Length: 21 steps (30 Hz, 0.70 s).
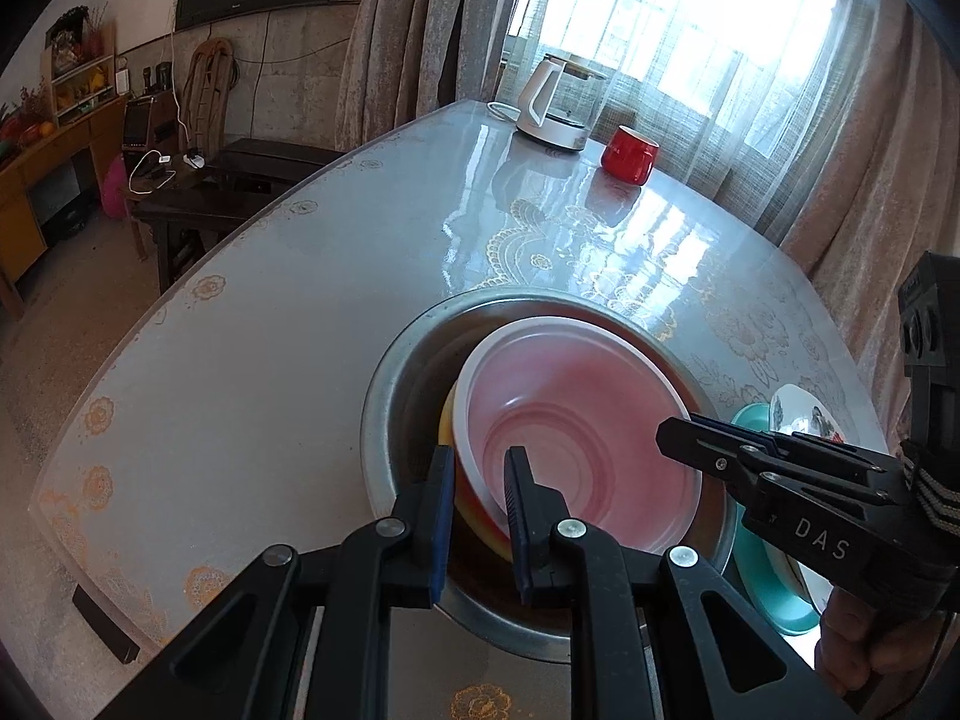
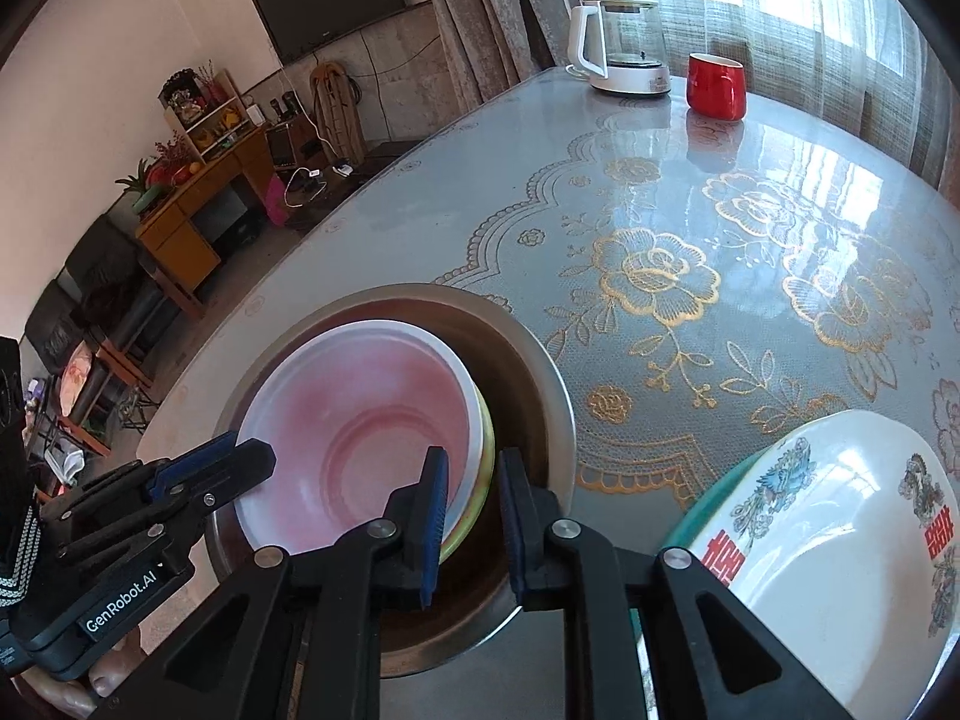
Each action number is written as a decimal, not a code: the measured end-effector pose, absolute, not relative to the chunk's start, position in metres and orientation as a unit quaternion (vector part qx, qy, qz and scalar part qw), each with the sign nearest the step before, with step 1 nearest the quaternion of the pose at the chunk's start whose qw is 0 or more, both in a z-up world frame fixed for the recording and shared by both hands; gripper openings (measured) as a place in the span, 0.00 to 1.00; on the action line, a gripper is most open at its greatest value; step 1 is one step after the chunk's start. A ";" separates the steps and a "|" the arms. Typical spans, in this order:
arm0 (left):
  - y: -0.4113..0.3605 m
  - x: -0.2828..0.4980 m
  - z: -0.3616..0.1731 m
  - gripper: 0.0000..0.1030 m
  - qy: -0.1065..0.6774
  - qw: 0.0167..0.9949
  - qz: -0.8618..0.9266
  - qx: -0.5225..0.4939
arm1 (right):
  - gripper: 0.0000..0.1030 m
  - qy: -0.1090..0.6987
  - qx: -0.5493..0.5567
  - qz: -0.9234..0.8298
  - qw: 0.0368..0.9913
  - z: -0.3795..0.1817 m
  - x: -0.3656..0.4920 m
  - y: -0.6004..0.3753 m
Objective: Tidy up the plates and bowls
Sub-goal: 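Move the left gripper to the steel bowl rim while the right gripper approaches it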
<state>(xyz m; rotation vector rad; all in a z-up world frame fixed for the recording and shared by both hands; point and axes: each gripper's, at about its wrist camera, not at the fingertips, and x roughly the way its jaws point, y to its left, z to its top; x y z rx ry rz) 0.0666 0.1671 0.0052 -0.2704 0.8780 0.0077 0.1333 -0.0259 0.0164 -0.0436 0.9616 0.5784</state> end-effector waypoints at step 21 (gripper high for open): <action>0.166 0.062 0.008 0.16 0.421 0.898 0.016 -0.124 | 0.20 0.454 0.004 0.270 0.849 0.019 0.127 -0.035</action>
